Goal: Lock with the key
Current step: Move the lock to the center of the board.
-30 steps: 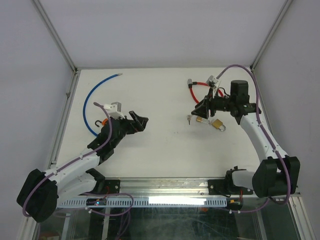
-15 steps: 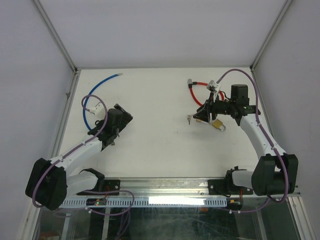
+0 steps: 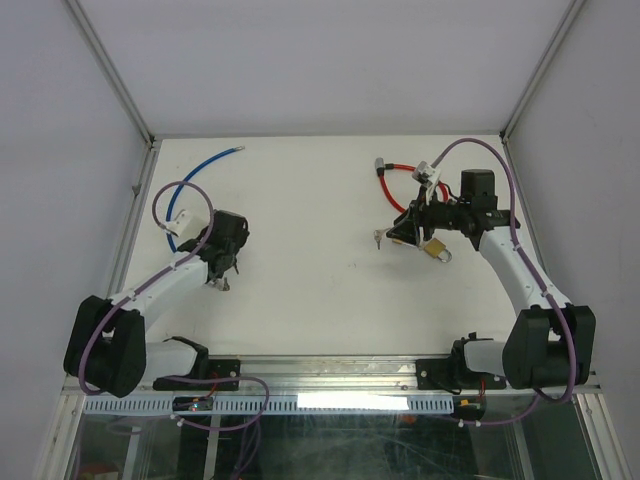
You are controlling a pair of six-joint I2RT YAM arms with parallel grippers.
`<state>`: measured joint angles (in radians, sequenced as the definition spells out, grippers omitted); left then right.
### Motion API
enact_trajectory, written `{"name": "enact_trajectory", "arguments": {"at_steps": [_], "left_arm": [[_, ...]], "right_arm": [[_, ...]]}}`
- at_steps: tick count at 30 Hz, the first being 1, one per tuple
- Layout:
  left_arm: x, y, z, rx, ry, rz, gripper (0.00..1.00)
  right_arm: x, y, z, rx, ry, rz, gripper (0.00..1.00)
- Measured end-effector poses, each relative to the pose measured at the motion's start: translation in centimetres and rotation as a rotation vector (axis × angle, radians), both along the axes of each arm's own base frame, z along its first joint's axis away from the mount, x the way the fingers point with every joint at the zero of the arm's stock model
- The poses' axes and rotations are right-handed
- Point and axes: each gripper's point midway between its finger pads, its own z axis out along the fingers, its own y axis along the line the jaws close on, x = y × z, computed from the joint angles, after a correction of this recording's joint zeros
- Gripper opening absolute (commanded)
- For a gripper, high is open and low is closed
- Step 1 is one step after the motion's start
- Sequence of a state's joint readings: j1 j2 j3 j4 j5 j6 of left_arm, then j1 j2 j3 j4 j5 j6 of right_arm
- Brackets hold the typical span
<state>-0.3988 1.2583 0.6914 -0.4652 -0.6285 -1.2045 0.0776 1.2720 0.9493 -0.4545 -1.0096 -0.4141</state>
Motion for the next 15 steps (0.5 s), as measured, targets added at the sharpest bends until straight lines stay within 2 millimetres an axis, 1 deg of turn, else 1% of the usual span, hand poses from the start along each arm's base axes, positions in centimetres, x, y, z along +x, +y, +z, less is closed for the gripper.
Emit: {"name": "enact_trajectory", "arguments": {"at_steps": [4,8,10,13,15], "left_arm": [[0.2,2.4,-0.6,0.018,0.018,0.088,0.99],[1.2,4.2,-1.9,0.039,0.068,0.154,0.97],[1.8,4.6,-2.4,0.047,0.089,0.169,0.96],[2.4,4.7,-3.3,0.060,0.118,0.169,0.93],[2.7,4.8,-3.6,0.065,0.127,0.170,0.89]], "right_arm": [[0.0,0.1,0.0,0.000,0.000,0.002,0.52],[0.0,0.1,-0.1,-0.002,0.000,0.004,0.52],[0.0,0.1,-0.1,-0.002,-0.001,0.004,0.52],[0.0,0.1,-0.1,-0.004,0.000,0.005,0.52],[0.0,0.1,-0.2,-0.004,0.004,0.005,0.52]]}}
